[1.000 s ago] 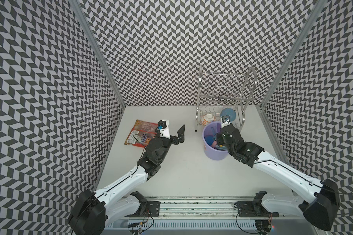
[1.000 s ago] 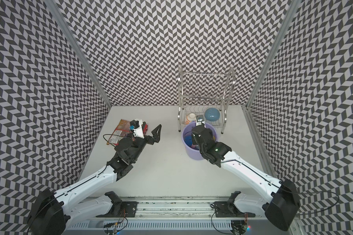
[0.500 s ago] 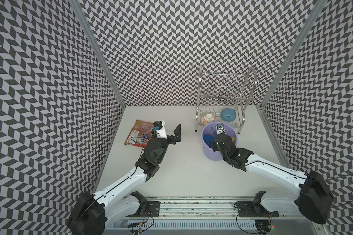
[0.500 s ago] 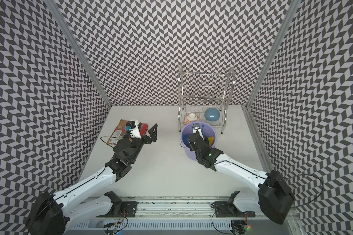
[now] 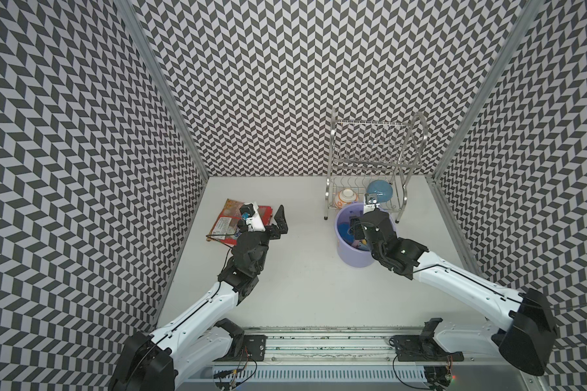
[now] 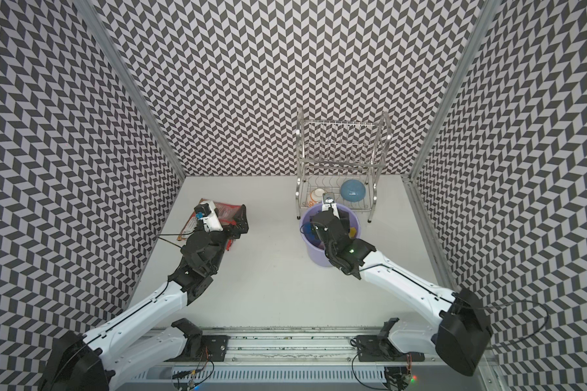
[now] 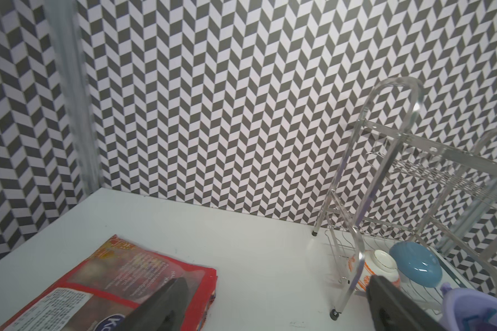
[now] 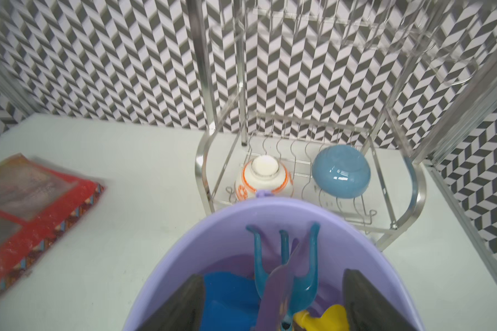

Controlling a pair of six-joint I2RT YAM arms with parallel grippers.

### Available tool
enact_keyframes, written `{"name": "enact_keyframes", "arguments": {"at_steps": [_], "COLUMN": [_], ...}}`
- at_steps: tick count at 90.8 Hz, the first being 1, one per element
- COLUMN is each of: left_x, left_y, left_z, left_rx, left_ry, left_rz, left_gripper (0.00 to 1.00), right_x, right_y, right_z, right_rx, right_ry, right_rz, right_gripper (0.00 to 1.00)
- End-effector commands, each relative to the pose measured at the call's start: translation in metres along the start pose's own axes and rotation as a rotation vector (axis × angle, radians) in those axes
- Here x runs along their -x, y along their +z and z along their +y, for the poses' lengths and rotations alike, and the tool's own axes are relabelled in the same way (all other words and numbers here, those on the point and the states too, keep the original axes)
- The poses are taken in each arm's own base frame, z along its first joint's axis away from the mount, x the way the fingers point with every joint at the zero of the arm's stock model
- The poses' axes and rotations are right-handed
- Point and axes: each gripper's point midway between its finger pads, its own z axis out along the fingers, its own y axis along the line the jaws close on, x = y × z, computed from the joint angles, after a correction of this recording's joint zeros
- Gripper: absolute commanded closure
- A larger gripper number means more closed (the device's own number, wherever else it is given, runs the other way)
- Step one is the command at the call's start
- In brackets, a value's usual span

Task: Organize the gardening tools
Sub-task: Place the gardening tool in the container, then reset both arms

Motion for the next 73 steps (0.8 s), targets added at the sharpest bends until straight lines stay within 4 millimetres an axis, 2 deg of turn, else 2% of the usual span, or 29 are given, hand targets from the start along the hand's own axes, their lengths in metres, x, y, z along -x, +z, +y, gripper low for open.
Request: {"name": "enact_keyframes", "arguments": {"at_steps": [1, 13, 18, 29, 37, 47, 59, 73], "left_x": [0.005, -0.001, -0.006, -0.017, -0.026, -0.034, -0.036, -0.035], "left_y": [-0.002, 0.004, 0.007, 0.012, 0.011, 0.006, 0.0, -0.008], "left_z": [0.029, 0.06, 0.073, 0.1, 0.11, 0.115, 0.12, 0.128], "left_rx": [0.098, 0.192, 0.226, 0.274, 0.255, 0.215, 0.205, 0.195], "left_ry": [-0.028, -0.034, -0.027, -0.023, 0.002, 0.05, 0.116, 0.171], "left_rz": [-0.018, -0.006, 0.004, 0.023, 0.021, -0.002, -0.044, -0.108], "left_gripper": [0.0, 0.0, 0.0, 0.0, 0.0, 0.0, 0.0, 0.0], "right_x": [0.039, 0.056, 0.055, 0.038, 0.017, -0.013, -0.045, -0.072], "right_y": [-0.014, -0.028, -0.032, -0.031, -0.028, -0.022, -0.009, 0.011], "right_z": [-0.043, -0.1, -0.124, -0.18, -0.216, -0.237, -0.236, -0.235], "right_rx": [-0.113, -0.242, -0.309, -0.424, -0.477, -0.502, -0.466, -0.423], "right_ry": [0.101, 0.207, 0.244, 0.34, 0.401, 0.4, 0.364, 0.363], "right_rz": [-0.098, -0.161, -0.183, -0.194, -0.192, -0.22, -0.259, -0.255], "right_gripper": [0.01, 0.0, 0.0, 0.0, 0.0, 0.0, 0.0, 0.0]}}
